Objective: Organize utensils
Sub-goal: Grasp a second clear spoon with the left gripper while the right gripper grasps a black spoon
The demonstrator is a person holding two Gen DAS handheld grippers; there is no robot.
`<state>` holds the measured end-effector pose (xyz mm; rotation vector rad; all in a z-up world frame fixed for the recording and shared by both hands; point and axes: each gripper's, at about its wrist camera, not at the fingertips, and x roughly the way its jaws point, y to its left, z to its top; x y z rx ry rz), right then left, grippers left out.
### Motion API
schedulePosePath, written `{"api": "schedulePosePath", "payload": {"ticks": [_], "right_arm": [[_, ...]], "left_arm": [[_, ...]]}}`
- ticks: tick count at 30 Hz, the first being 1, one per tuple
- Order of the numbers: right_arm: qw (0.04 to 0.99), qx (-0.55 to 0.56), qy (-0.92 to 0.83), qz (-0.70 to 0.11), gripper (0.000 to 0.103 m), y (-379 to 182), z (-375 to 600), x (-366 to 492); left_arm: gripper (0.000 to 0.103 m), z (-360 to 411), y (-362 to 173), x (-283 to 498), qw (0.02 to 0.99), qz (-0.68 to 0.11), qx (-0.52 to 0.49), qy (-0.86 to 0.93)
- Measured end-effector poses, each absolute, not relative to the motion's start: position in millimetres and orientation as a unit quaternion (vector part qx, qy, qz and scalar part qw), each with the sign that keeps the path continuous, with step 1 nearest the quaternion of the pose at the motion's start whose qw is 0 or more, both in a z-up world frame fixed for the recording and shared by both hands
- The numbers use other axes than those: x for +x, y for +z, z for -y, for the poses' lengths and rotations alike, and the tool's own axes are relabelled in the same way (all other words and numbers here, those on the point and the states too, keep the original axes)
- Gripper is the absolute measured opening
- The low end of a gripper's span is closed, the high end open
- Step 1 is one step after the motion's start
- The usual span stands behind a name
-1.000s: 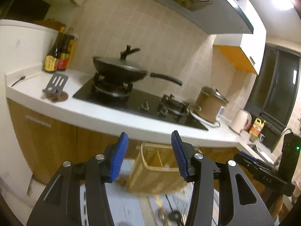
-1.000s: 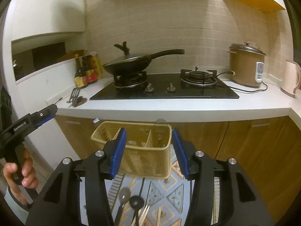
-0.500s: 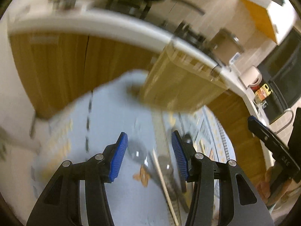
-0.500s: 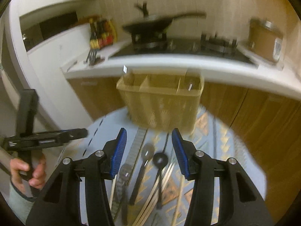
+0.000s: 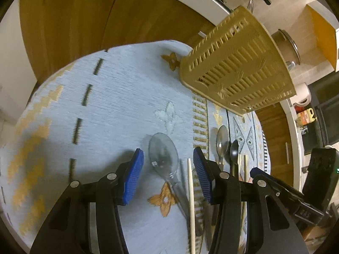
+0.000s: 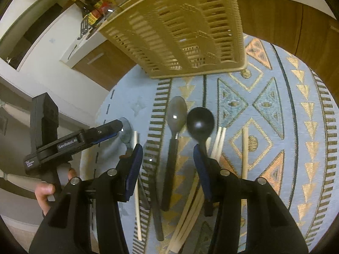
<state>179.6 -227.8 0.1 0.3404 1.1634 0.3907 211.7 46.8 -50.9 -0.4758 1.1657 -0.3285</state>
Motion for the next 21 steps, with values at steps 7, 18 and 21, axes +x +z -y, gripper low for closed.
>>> {"api": "schedulePosePath", "payload": {"ticks": [7,18,21], "right_arm": [[0.804,0.164,0.175,-0.544,0.046,-1,237,184],[0.798,0.16,0.175,-0.555,0.046,3,220,214],[0.807,0.135,0.169,-0.549,0.046,5,208,222]], "left_arm": [[0.047,-14,-49,214,0.828,-0.53,-0.153,-0.105],[0.033,17,-51,213,0.856,-0.511,-0.022,-0.074],[0.031,8,-50,215,0.853,-0.512,-0.033,-0.095]]}}
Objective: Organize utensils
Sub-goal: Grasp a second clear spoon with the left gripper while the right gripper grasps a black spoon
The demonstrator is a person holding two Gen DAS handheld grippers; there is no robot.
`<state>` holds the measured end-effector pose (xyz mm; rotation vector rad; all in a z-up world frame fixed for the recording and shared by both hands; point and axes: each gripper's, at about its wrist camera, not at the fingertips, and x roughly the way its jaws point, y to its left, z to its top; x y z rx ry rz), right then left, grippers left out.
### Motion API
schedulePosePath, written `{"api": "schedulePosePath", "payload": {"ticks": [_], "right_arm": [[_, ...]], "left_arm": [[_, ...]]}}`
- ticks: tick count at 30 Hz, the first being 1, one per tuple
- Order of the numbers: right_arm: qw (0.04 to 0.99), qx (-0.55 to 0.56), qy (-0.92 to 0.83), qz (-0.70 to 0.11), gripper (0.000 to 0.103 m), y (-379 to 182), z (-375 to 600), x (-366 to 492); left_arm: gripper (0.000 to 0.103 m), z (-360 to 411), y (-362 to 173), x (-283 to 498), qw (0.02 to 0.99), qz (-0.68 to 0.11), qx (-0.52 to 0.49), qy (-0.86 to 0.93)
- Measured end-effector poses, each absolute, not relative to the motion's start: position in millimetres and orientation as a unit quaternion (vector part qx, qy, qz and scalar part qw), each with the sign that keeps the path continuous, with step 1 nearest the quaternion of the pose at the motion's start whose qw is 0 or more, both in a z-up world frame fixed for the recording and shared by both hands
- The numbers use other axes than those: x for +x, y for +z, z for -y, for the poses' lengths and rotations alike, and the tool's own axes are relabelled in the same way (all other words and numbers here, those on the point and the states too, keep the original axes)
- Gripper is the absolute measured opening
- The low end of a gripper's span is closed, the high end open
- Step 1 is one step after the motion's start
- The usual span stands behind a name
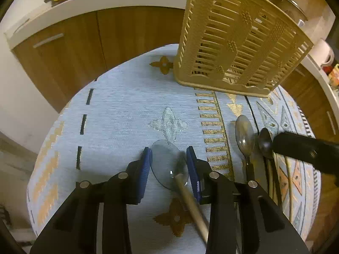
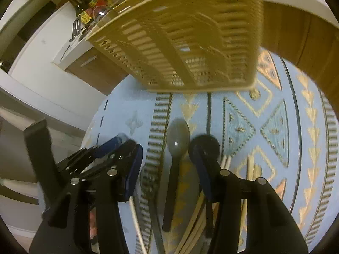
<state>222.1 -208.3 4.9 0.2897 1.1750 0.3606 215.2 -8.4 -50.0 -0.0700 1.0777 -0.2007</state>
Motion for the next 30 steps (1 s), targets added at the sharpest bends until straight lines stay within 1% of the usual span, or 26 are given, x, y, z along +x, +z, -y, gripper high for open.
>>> {"api": "schedulePosePath", "payload": {"ticks": [8,17,23,25,27,28,30], "right_arm": [[0.817,0.083,0.14,-0.553,0.046,-7,182,245],[0.803,0.051,0.126,-0.58,0.046,-31,167,247],[0.807,-0.001,0.111,-0.581,0.046,-33,149,233],[0.811,-0.018,0.101,-0.575,0.041,-35,142,231],[0.817,-0.034,0.09,-0.568,0.032,-37,135,230],[0.82,-0.036,0.087,-0.565,0.029,-37,134,231],[0.821,-0.033,0.09,-0.563,0.029,-38,131,231]], "left_arm": [[0.03,-24,-51,226,0.828,-0.525,-0.101,-0.168],[0.03,-37,-48,220,0.827,-0.523,-0.097,-0.181],[0.03,-37,-49,216,0.83,-0.519,-0.092,-0.183],[0.03,-34,-48,215,0.832,-0.516,-0.089,-0.183],[0.03,-33,-47,214,0.834,-0.513,-0.087,-0.183],[0.03,-33,-46,213,0.835,-0.512,-0.086,-0.183],[0.03,-33,-43,211,0.838,-0.508,-0.085,-0.184]]}}
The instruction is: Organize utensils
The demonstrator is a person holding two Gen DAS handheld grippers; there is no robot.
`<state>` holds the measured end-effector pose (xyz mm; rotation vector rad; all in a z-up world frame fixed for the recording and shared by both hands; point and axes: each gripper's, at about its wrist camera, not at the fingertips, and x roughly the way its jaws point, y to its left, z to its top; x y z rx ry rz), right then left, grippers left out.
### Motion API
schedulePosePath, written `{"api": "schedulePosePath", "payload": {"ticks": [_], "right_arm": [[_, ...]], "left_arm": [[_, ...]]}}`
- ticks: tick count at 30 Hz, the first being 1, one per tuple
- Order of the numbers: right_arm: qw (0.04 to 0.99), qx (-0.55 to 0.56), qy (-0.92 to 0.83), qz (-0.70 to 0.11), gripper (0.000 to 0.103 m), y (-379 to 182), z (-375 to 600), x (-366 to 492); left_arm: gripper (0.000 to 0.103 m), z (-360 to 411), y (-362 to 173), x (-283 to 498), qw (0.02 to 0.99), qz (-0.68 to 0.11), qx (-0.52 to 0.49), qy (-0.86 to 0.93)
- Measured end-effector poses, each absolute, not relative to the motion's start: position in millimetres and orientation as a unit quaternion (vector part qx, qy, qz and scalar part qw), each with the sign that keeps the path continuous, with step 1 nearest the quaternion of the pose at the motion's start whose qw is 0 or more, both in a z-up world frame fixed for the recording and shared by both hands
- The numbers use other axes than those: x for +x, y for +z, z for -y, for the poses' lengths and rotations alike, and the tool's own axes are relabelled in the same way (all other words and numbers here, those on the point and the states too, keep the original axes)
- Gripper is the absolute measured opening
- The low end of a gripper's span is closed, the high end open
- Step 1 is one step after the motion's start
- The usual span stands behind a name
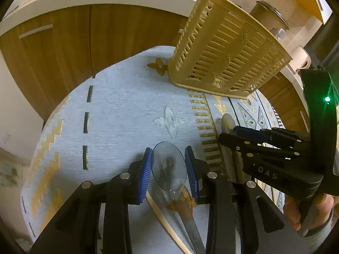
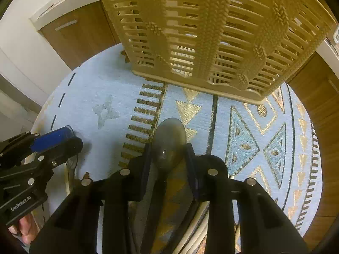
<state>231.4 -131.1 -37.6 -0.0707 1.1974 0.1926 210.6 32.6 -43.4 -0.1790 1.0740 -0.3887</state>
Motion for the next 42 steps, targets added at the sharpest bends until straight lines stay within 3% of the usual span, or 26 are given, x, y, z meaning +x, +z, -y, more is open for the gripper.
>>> {"api": "schedulePosePath", "payload": {"ticks": [6,22,29,42], "right_arm": [[0.835,-0.005,0.123,-0.536,0.029,-22,149,219],[0.918,0.035,0.223,-0.326,0.029,68,199,131],[0.943,0.051,0.208,-0.253,0.029,112,212,132],[0.964,0.059,0.175,-0.191,0.029,166,239,153]], "left_arm": [[0.029,-39,-30,202,0.85,-0.483,-0.088,-0.19],[0.029,-29,40,154,0.906,-0.344,-0.09,-0.23],[0.029,-20,86,141,0.931,-0.266,-0.085,-0.236],[0.029,-10,151,160,0.95,-0.198,-0.064,-0.233]]}}
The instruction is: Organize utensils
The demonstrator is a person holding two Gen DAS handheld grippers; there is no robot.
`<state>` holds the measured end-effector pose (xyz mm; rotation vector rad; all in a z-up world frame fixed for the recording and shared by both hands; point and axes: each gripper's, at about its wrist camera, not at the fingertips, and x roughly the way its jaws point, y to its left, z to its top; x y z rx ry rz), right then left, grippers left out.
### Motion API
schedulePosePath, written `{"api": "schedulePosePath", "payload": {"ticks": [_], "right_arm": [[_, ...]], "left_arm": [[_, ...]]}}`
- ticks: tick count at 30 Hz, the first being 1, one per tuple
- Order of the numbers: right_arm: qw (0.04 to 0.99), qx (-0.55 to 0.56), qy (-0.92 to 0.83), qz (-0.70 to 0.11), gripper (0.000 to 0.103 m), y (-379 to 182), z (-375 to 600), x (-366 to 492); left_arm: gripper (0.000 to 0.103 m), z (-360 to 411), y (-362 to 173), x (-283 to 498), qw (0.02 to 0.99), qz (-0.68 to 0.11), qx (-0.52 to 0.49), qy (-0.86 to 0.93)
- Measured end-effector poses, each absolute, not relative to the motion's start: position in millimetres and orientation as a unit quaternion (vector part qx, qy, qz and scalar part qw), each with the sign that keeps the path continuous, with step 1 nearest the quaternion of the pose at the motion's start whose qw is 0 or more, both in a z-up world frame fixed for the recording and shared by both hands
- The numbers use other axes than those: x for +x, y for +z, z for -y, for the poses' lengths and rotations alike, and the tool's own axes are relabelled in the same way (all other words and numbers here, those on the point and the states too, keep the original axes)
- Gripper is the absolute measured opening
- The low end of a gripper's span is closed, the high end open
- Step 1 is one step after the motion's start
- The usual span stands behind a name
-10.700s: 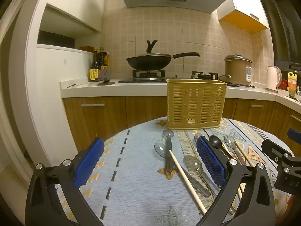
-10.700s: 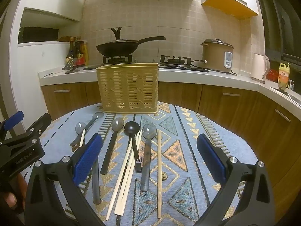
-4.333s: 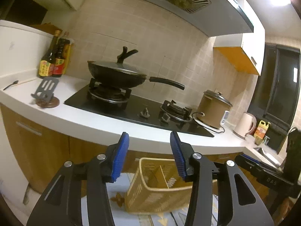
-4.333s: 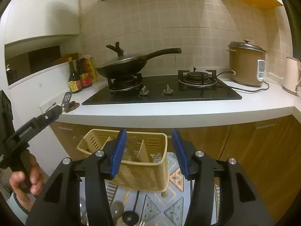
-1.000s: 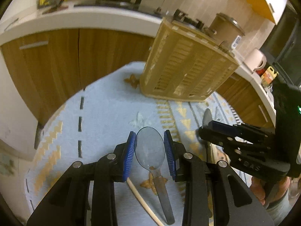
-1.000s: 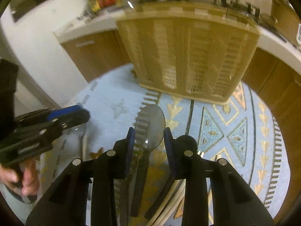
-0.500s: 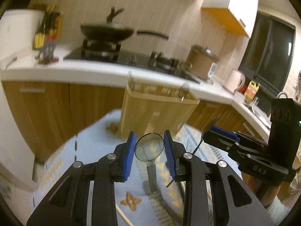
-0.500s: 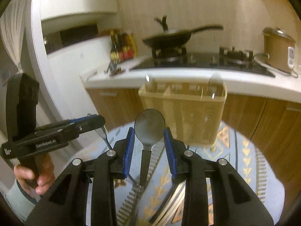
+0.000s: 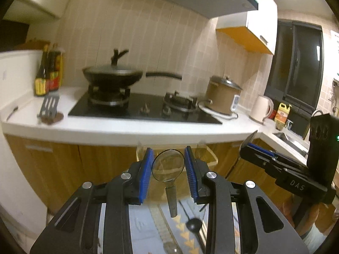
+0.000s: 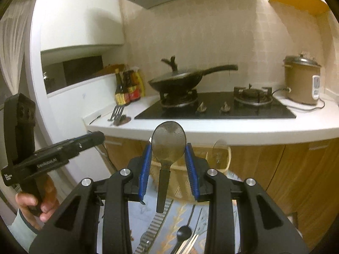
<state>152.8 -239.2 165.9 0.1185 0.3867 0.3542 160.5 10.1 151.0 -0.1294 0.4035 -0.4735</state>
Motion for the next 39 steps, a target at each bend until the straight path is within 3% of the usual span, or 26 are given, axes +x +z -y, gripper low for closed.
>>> {"api": "schedulePosePath", "payload": {"ticks": [13,39], "right_arm": [[0.989,0.017,0.086,-0.123,0.029,206,258,197],[0.973,0.008,0.061,-0.224,0.029,120,265,264]], "left_arm": [[0.029,15,199,204,0.958,-0.15,-0.053,-0.237],[0.029,52,116,283,0.942,-0.237,-0.042,-0.236]]}}
